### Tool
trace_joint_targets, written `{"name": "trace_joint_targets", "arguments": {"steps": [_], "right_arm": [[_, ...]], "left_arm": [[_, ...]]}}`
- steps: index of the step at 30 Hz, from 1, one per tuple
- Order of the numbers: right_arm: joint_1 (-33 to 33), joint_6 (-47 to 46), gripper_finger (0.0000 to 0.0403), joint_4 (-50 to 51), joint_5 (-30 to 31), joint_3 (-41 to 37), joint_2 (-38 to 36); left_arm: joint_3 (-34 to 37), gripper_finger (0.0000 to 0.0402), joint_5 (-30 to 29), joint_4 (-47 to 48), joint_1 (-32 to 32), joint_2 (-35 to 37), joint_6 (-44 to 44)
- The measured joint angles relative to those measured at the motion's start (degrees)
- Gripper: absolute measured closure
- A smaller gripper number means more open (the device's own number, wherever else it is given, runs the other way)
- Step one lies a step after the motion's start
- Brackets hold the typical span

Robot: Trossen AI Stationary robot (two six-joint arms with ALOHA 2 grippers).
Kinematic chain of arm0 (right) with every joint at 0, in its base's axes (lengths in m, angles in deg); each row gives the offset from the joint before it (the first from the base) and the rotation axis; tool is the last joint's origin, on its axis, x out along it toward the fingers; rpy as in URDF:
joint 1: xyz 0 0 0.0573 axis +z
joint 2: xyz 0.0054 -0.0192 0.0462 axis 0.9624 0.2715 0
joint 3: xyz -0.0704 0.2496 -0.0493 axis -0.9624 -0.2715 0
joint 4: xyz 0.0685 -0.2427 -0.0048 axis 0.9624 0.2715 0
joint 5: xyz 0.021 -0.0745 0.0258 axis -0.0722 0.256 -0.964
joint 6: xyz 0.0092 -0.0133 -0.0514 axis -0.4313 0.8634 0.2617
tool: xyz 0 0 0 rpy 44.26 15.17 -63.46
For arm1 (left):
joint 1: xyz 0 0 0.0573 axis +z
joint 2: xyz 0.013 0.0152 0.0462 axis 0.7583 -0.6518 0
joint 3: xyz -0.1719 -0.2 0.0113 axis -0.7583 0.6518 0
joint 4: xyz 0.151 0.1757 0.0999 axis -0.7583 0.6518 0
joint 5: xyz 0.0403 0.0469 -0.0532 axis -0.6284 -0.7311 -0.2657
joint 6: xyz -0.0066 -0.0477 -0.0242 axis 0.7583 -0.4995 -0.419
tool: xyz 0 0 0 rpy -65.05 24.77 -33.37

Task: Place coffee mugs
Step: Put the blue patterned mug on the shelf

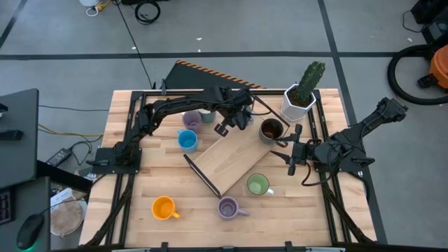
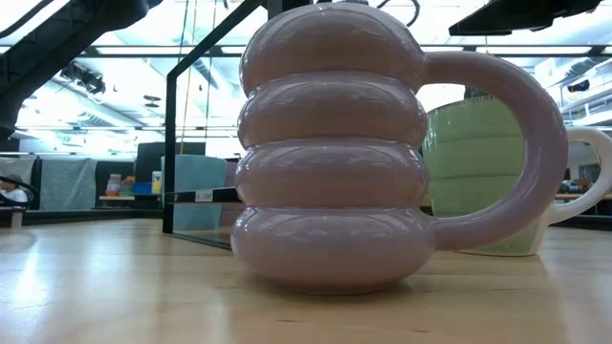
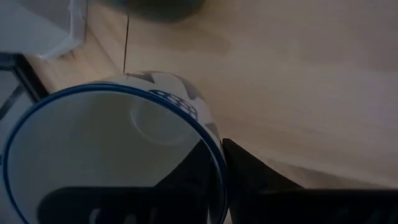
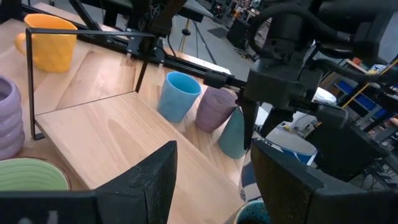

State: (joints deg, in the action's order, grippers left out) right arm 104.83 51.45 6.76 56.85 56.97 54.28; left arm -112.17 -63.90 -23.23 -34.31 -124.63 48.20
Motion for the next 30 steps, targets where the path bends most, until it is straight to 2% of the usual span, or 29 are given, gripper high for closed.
{"name": "trace_joint_targets", "arguments": {"steps": [12, 30], "right_arm": [[0.0, -0.6, 0.0192, 0.0, -0.2, 0.0, 0.0], [0.0, -1.1, 0.0192, 0.5, -0.2, 0.0, 0.1]], "left_arm": [[0.0, 0.0364, 1.4, -3.0, 0.1, -1.7, 0.1], [0.0, 0.0361, 1.1, -2.3, 0.2, -3.0, 0.3]]}}
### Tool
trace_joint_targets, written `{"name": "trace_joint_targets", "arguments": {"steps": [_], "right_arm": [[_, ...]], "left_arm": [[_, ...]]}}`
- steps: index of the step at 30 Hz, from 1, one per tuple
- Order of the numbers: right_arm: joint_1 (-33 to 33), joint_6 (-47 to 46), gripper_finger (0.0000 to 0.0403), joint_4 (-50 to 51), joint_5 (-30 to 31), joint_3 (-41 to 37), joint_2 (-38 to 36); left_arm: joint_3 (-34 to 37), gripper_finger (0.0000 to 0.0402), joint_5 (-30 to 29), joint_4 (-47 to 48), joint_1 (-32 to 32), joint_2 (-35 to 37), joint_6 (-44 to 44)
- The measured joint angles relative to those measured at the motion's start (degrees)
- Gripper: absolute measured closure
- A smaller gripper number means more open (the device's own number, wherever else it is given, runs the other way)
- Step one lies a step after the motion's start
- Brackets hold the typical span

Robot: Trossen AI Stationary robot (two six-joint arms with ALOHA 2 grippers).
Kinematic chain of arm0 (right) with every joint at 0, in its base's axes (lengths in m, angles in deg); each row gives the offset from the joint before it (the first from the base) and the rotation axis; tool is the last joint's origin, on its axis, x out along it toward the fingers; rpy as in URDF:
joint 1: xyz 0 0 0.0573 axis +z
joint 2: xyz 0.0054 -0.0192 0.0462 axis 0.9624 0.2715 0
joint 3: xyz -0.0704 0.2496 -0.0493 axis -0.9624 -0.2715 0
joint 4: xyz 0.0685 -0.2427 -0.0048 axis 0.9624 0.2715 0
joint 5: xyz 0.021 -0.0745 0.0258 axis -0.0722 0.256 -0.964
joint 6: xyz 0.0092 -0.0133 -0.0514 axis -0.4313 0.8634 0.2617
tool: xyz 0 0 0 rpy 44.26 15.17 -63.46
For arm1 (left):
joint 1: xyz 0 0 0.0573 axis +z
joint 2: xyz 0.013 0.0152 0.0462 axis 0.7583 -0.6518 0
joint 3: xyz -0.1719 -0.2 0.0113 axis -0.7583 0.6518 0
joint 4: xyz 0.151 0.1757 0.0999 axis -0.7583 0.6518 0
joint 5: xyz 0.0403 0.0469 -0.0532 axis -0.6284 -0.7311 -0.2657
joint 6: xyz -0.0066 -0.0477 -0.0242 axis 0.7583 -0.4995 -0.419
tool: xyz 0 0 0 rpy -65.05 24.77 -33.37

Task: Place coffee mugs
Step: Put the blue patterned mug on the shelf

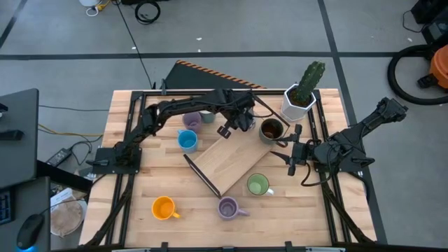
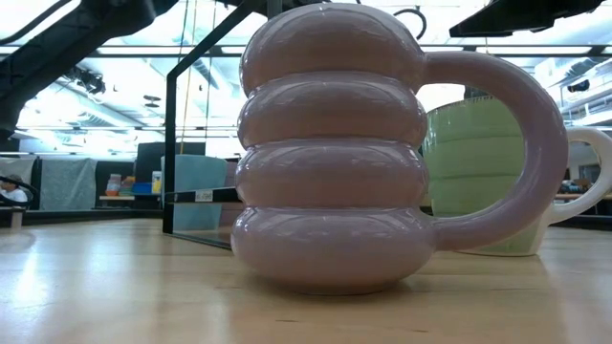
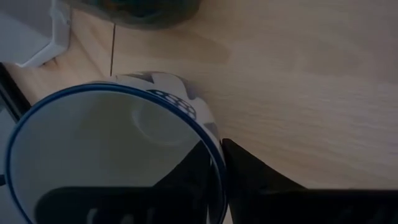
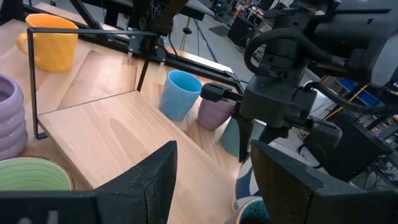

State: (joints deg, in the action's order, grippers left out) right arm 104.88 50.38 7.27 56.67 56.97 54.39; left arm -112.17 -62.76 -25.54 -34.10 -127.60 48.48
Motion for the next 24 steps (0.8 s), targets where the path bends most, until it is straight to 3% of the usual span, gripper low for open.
{"name": "trace_joint_targets", "arguments": {"steps": [11, 24], "right_arm": [[0.0, 0.0, 0.0192, 0.0, 0.0, 0.0, 0.0], [0.0, -0.7, 0.0192, 0.9, 0.0, 0.0, 0.0]], "left_arm": [[0.0, 0.0334, -0.2, -1.3, -0.1, -0.5, 1.3], [0.0, 0.0261, -2.0, -5.1, -0.3, -0.5, -1.2]]}}
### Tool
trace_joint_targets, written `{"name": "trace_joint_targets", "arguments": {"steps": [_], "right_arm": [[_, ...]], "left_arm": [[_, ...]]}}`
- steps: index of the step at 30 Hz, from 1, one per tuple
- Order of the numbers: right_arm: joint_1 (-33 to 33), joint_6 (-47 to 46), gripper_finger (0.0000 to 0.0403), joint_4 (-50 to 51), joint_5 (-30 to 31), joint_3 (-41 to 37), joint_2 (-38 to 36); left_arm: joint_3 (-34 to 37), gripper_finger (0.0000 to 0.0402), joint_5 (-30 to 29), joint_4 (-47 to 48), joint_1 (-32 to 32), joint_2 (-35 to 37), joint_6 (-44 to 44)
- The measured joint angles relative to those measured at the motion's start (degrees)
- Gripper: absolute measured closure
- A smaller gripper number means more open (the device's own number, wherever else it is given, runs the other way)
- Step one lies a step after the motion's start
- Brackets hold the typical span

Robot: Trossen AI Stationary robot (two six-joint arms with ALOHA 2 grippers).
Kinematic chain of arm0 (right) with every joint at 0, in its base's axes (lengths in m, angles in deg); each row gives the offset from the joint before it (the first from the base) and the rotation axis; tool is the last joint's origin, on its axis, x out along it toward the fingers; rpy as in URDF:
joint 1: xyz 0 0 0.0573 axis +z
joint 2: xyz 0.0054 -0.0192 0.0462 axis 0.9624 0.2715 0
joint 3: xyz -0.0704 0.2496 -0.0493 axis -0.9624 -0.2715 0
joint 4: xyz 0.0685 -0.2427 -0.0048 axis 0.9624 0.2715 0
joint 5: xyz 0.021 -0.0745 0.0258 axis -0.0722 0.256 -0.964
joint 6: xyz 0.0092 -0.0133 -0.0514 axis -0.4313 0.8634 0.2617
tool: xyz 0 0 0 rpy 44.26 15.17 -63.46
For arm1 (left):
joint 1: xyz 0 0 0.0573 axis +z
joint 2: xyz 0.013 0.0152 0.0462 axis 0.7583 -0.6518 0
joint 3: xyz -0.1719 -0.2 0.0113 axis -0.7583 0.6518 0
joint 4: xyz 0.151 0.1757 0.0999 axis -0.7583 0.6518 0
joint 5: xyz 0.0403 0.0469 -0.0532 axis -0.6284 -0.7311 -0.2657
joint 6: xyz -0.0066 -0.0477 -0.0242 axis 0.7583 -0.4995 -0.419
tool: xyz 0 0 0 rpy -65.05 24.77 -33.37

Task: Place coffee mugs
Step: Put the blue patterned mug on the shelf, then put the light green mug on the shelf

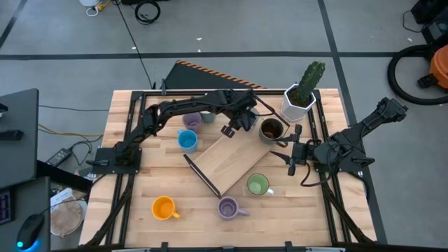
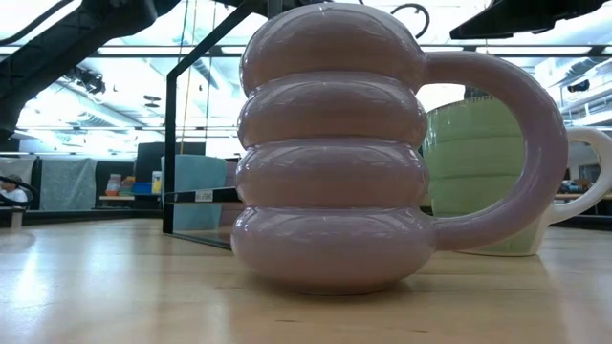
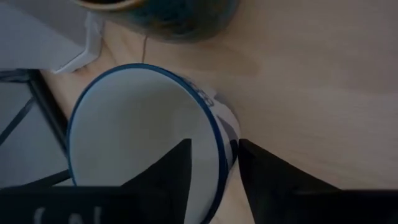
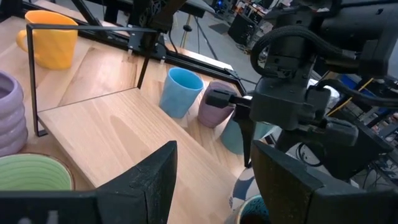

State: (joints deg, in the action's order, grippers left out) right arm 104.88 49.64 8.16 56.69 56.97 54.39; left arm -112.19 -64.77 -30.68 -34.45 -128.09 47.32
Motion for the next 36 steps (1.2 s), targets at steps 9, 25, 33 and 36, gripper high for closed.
{"name": "trace_joint_targets", "arguments": {"steps": [9, 25, 33, 36], "right_arm": [[0.0, -0.1, 0.0192, 0.1, 0.0, 0.0, 0.0], [0.0, -0.1, 0.0192, 0.1, 0.6, 0.0, 0.0], [0.0, -0.4, 0.0192, 0.4, 0.6, 0.0, 0.0], [0.0, -0.6, 0.0192, 0.5, 0.6, 0.0, 0.0]], "left_arm": [[0.0, 0.0256, -2.4, -3.6, -0.4, 0.0, 0.4], [0.0, 0.0256, -2.4, -3.6, -0.7, 2.8, -3.3], [0.0, 0.0256, -2.7, 1.8, -1.3, 7.4, -5.9], [0.0, 0.0256, -2.7, 5.8, 0.2, 8.6, -10.1]]}}
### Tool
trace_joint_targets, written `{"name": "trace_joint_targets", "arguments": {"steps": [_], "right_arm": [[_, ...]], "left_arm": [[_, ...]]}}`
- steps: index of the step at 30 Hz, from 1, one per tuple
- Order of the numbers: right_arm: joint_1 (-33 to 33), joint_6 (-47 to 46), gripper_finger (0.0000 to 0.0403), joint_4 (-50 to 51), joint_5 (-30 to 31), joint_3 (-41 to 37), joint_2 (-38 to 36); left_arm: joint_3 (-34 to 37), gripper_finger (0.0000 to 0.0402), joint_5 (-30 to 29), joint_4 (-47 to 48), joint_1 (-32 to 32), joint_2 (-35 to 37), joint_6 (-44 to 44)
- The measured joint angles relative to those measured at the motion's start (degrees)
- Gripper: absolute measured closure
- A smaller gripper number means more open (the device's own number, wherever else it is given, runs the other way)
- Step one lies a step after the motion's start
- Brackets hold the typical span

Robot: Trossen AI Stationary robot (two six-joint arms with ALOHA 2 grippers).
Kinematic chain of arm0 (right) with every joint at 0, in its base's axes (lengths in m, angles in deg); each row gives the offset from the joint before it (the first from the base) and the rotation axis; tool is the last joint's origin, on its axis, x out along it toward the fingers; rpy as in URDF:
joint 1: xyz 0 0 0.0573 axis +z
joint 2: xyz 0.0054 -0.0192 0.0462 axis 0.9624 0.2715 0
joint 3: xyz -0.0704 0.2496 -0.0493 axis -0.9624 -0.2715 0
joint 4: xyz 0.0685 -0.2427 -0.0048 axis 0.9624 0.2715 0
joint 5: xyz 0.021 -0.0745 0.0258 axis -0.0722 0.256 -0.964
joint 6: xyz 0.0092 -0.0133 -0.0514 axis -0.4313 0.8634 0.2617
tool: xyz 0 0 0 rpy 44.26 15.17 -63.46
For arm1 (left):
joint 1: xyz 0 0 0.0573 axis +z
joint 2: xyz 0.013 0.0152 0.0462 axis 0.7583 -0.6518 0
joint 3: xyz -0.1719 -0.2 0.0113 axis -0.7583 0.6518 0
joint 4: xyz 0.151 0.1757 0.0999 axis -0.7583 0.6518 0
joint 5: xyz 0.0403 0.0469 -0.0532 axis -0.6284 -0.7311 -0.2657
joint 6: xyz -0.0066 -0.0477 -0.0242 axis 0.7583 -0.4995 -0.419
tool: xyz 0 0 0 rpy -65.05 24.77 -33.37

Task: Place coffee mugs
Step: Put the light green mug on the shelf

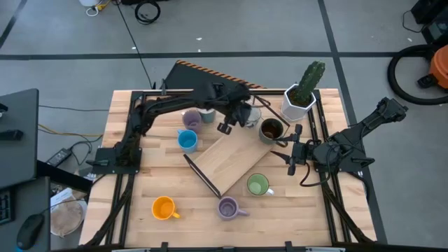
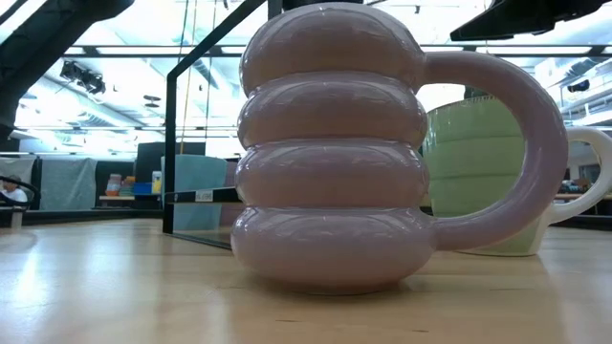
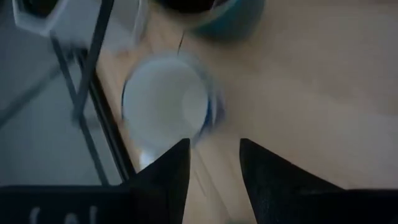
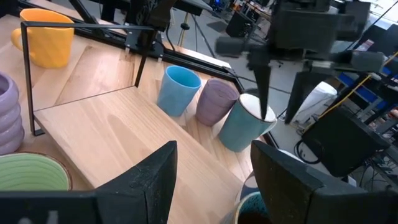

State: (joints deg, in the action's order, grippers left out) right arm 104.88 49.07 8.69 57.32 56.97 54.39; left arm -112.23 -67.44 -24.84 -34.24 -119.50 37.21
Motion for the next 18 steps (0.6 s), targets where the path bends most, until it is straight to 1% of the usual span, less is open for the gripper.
{"name": "trace_joint_targets", "arguments": {"steps": [7, 13, 18], "right_arm": [[0.0, 0.0, 0.0192, 0.3, 0.0, 0.0, 0.0], [0.0, 0.8, 0.0192, 0.4, 0.0, 0.0, 0.0], [0.0, 1.1, 0.0192, 0.5, 0.0, 0.0, 0.0]], "left_arm": [[0.0, 0.0256, 1.9, 12.1, 5.0, 0.9, -10.5], [0.0, 0.0256, 1.9, 13.2, 8.2, 0.8, -15.6], [0.0, 0.0256, 1.4, 14.3, 9.3, 0.8, -17.7]]}}
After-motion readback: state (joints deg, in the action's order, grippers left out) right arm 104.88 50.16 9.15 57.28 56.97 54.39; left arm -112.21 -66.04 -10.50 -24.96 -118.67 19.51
